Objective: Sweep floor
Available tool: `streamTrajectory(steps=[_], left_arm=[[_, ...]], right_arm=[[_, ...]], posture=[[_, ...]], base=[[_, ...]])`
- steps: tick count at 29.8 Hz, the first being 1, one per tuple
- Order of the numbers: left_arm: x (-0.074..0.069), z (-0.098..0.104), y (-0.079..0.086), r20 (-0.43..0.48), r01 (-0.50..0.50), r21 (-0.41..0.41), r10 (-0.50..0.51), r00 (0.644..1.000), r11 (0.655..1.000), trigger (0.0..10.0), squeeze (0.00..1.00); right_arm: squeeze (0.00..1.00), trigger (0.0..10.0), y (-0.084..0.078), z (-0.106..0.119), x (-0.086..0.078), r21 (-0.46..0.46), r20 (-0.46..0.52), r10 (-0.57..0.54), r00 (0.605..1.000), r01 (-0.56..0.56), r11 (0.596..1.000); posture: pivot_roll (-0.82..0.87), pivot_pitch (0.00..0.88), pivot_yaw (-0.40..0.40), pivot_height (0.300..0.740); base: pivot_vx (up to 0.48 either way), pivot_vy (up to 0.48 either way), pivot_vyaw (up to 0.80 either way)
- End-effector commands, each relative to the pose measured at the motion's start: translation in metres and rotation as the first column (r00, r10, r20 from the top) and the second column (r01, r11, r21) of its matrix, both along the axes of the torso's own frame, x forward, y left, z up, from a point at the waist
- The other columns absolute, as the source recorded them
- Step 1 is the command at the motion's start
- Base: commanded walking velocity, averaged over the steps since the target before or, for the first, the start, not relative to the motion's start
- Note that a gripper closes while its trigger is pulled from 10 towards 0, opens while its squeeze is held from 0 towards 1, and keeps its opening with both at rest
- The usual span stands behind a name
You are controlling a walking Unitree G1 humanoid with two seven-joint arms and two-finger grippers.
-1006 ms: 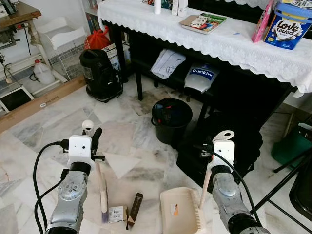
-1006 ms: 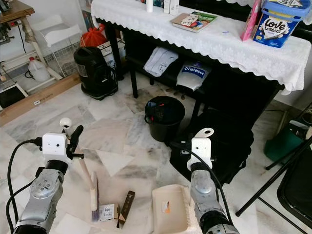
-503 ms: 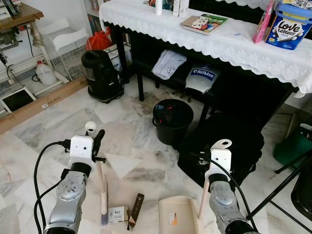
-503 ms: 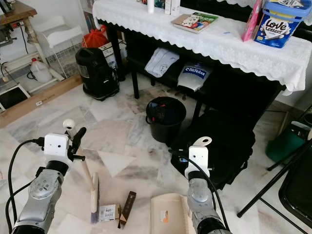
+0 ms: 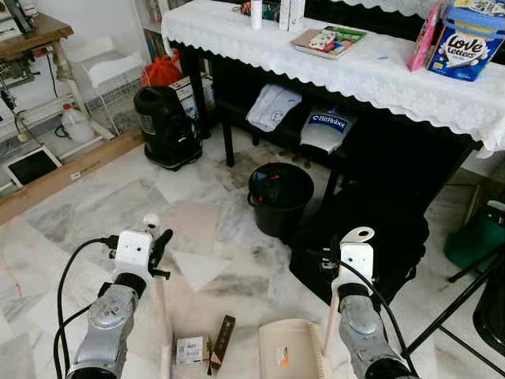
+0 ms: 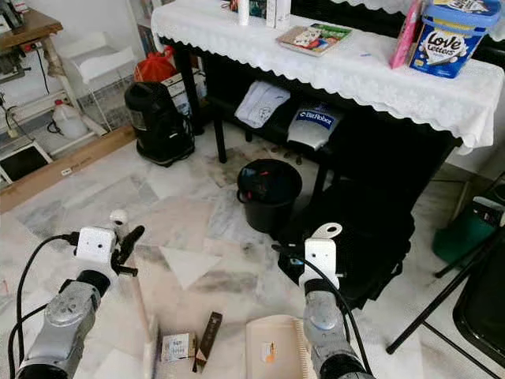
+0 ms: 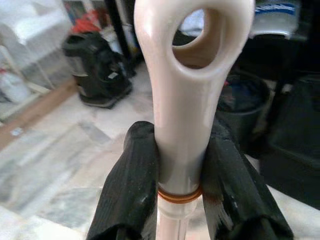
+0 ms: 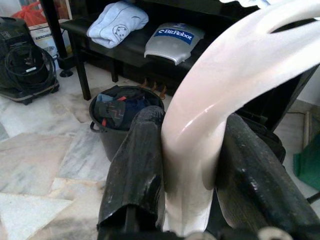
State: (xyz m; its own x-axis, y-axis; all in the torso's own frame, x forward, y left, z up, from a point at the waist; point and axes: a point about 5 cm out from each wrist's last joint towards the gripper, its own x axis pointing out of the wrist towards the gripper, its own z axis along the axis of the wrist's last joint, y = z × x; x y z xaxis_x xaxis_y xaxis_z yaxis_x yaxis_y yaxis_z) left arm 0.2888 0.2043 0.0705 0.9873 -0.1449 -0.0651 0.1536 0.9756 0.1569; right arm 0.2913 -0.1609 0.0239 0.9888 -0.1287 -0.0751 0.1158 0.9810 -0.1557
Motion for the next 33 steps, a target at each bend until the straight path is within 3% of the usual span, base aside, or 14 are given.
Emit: streamTrajectory(steps=[1, 6, 14, 19, 25, 29, 33], left_arm=[[0.004, 0.002, -0.004, 0.0, 0.026, -0.052, -0.026, 1.0, 0.998, 10.0, 0.0], [0.011, 0.011, 0.002, 0.021, -0.008, -0.157, 0.012, 1.0, 0.987, 10.0, 0.0], [0.016, 0.021, -0.001, 0.033, 0.051, -0.256, -0.044, 0.998, 0.965, 10.0, 0.0], [0.018, 0.027, -0.014, 0.037, 0.147, -0.294, -0.143, 0.989, 0.944, 10.0, 0.0], [0.018, 0.029, -0.022, 0.04, 0.194, -0.321, -0.191, 0.981, 0.927, 10.0, 0.0], [0.015, 0.033, -0.036, 0.043, 0.286, -0.381, -0.293, 0.955, 0.879, 10.0, 0.0], [0.013, 0.036, -0.041, 0.032, 0.322, -0.381, -0.336, 0.941, 0.867, 10.0, 0.0]], right_arm=[[0.0, 10.0, 0.001, -0.002, -0.002, -0.032, -0.006, 0.033, 0.999, -0.033, 0.999], [0.0, 10.0, 0.001, -0.002, -0.003, -0.041, -0.002, 0.041, 0.999, -0.041, 0.998], [0.0, 10.0, 0.002, -0.003, -0.003, -0.033, -0.005, 0.034, 0.999, -0.034, 0.999], [0.0, 10.0, 0.003, -0.003, -0.003, -0.032, -0.008, 0.034, 0.999, -0.035, 0.999], [0.0, 10.0, 0.005, -0.003, -0.003, -0.03, -0.009, 0.036, 0.999, -0.037, 0.999], [0.0, 10.0, 0.006, -0.003, -0.002, -0.029, -0.014, 0.039, 0.999, -0.039, 0.999], [0.0, 10.0, 0.006, -0.003, -0.002, -0.03, -0.015, 0.038, 0.999, -0.038, 0.999]], posture=[[0.12, 0.071, 0.047, 0.74], [0.13, 0.074, 0.048, 0.74], [0.13, 0.07, 0.053, 0.74], [0.13, 0.057, 0.056, 0.74], [0.13, 0.051, 0.057, 0.74], [0.14, 0.041, 0.056, 0.74], [0.14, 0.041, 0.056, 0.74]], base=[[0.0, 0.0, 0.0], [0.0, 0.0, 0.0], [0.0, 0.0, 0.0], [0.0, 0.0, 0.0], [0.0, 0.0, 0.0], [0.0, 0.0, 0.0], [0.0, 0.0, 0.0]])
